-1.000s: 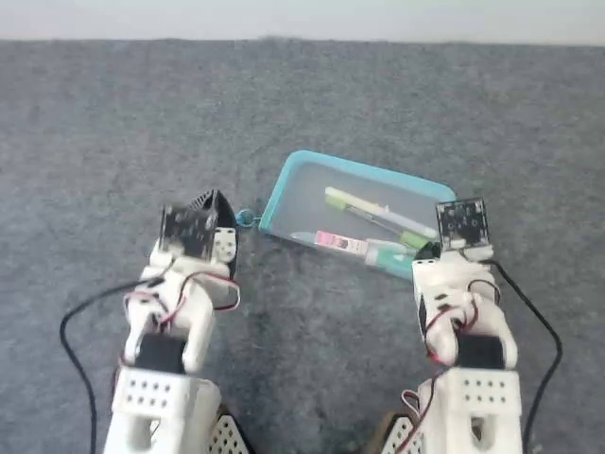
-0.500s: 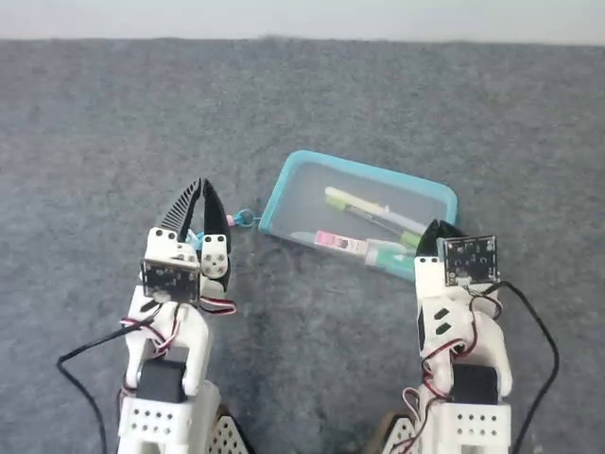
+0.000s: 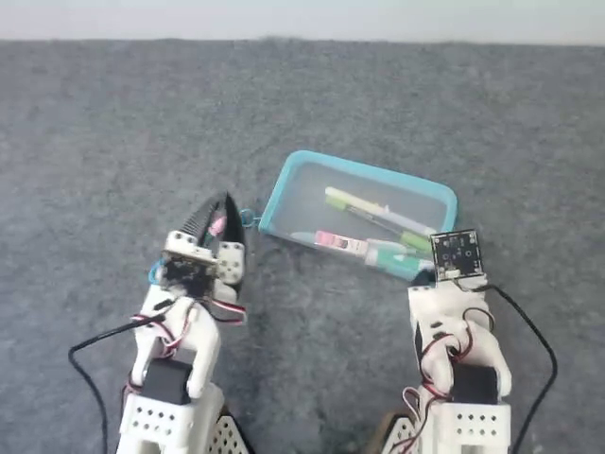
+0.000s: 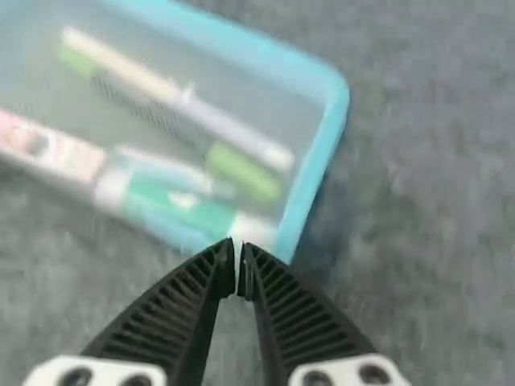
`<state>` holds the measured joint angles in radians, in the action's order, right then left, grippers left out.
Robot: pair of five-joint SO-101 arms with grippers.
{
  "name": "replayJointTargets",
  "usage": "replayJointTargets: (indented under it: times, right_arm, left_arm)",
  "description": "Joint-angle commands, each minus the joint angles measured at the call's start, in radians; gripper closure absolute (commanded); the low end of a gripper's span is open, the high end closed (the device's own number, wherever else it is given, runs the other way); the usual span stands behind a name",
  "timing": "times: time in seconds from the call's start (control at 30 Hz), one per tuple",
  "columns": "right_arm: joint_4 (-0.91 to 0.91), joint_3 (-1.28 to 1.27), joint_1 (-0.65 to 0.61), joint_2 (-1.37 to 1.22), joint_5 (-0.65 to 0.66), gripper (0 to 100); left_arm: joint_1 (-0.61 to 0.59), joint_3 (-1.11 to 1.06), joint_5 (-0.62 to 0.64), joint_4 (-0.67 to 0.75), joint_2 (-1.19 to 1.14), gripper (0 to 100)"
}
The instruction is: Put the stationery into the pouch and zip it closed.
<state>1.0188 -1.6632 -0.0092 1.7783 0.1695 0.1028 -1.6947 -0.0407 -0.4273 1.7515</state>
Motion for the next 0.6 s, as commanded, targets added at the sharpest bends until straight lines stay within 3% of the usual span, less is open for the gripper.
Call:
replayJointTargets:
  times: [0.0,0.13,0.37,0.57]
  right_arm:
    - [0.16,-0.021,0.036,-0.002,-0.005,99.2]
    - [0.257,-0.021,0.108,0.007,-0.005,99.2]
    - [0.254,-0.021,0.176,0.007,-0.009,99.2]
    - [0.254,-0.021,0.176,0.008,-0.008,99.2]
  left_arm:
    - [0.1,0.005,-0.012,-0.227,-0.021,98]
    - [0.098,0.005,-0.012,-0.456,-0.015,98]
    - [0.1,0.005,-0.011,-0.741,-0.014,98]
    - [0.101,0.008,-0.011,-0.766,-0.014,98]
